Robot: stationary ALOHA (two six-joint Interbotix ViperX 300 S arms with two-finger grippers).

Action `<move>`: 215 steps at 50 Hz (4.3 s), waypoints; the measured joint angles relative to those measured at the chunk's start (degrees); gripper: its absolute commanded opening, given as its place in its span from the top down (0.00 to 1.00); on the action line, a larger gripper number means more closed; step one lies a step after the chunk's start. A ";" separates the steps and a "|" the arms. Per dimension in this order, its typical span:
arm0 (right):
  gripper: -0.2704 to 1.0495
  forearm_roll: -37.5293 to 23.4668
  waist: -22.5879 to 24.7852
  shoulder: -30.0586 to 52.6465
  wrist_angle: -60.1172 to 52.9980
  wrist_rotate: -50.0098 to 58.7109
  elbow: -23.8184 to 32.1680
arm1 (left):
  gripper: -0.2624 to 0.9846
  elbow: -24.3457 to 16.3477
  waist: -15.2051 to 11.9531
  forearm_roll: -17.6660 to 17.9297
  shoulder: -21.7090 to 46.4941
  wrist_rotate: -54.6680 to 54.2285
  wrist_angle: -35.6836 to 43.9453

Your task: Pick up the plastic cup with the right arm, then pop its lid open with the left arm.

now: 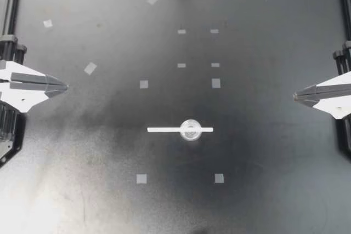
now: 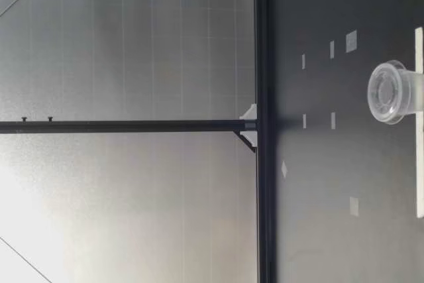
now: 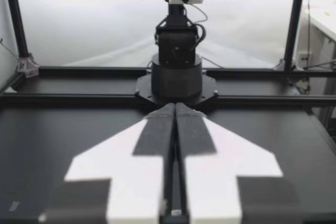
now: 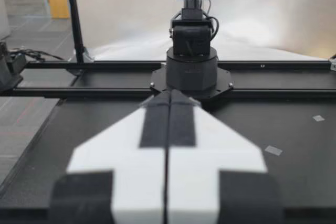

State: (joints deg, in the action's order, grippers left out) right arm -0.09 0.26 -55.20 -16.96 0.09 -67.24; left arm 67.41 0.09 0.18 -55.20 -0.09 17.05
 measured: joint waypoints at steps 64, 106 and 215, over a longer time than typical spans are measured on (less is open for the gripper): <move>0.28 0.18 0.00 48.60 -20.48 13.36 2.02 | 0.81 -18.28 -0.79 5.71 57.74 4.92 12.66; 0.27 1.85 0.00 70.40 -26.89 16.79 9.49 | 0.81 -21.27 2.46 5.54 66.88 5.19 12.74; 0.44 -9.58 -1.49 70.93 -9.05 16.52 17.58 | 0.81 -22.32 2.46 5.45 71.63 5.36 13.18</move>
State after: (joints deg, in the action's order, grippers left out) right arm -9.67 -1.23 15.73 -26.02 16.61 -49.66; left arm 45.09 2.55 5.63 16.44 5.27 30.23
